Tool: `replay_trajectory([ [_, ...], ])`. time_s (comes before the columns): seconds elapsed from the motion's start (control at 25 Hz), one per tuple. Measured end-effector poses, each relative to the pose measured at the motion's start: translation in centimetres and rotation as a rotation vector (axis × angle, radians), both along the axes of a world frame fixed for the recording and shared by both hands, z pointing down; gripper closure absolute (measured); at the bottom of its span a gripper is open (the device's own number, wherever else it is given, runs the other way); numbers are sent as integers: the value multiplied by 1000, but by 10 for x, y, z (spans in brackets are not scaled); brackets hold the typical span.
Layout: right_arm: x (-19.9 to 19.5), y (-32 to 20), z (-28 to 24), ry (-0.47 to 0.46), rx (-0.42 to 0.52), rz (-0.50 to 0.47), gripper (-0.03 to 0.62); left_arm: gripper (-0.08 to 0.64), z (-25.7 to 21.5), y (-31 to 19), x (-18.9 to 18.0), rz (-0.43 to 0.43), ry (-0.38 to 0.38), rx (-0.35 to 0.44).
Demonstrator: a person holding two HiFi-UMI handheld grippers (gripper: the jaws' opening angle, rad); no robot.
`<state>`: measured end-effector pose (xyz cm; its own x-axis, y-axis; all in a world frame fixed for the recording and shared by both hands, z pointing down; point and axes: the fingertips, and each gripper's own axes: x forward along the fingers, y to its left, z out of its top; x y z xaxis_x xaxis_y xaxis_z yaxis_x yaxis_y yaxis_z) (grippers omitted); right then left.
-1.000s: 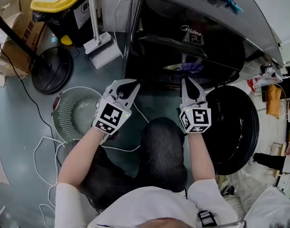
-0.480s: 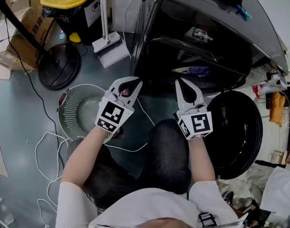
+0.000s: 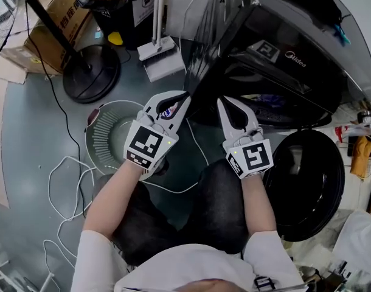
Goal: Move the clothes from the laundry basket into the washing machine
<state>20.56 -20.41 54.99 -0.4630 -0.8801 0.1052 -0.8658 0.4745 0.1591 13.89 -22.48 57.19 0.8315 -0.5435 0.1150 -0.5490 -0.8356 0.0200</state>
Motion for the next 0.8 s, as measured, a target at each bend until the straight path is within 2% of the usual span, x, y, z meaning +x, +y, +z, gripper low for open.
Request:
replay_trajectory([
  [0.28,-45,-20,-9,21,17,-132,581,554,-16,-22,-36,-100,40,16],
  [0.48,-79,-31,-18,43,27,-204,581,554,-22,-28,-56,-148,17,62],
  [0.64,-88,-33,-17,-22,45,-230,581,554,-15,-29,-64,-182,31,37],
  [0.8,-91,-27,2,-90,21,-231,582,554,-12,-22,-80,-189,25,36],
])
